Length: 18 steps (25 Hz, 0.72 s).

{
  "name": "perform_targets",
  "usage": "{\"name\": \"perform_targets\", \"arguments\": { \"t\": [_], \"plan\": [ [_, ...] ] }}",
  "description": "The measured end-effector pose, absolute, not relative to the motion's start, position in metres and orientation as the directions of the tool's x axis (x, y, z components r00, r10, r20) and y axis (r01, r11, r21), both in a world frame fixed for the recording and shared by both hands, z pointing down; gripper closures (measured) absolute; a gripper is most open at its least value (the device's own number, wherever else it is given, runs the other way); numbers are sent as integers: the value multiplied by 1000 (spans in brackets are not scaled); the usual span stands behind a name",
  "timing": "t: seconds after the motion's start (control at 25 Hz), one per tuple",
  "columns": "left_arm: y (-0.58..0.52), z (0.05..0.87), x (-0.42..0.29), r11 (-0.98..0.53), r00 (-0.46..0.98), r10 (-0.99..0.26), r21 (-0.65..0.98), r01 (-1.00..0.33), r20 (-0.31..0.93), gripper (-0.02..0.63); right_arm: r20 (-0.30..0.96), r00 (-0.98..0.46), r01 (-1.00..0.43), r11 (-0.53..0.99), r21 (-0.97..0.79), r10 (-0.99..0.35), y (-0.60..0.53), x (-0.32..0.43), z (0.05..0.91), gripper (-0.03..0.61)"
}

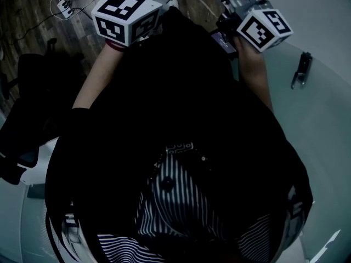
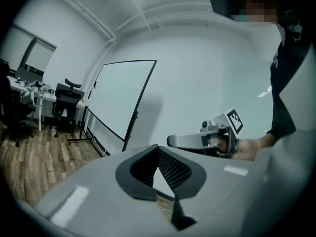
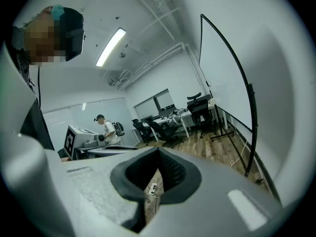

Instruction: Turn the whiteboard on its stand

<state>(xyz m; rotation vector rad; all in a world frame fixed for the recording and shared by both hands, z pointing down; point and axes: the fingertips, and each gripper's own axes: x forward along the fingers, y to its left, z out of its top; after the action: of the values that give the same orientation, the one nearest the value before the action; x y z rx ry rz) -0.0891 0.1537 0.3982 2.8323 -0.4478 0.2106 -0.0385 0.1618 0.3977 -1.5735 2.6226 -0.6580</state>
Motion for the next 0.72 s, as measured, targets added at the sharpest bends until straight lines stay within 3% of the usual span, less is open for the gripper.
{"name": "perform_targets", "arguments": {
  "t": [0.16, 0.48, 0.72],
  "plan": [
    [145, 378, -85, -924, 944, -277, 219, -314, 181, 616, 199, -488, -845, 402, -351, -850, 154, -39, 377, 578],
    [65, 356, 9, -888, 921, -343, 254, -382, 187, 617, 182, -553, -803, 463, -374, -813, 73, 53, 359, 578],
    [-180, 345, 62, -848, 901, -371, 314, -428, 225, 614, 258, -627, -752, 484, -448, -735, -178, 99, 359, 578]
  ]
}}
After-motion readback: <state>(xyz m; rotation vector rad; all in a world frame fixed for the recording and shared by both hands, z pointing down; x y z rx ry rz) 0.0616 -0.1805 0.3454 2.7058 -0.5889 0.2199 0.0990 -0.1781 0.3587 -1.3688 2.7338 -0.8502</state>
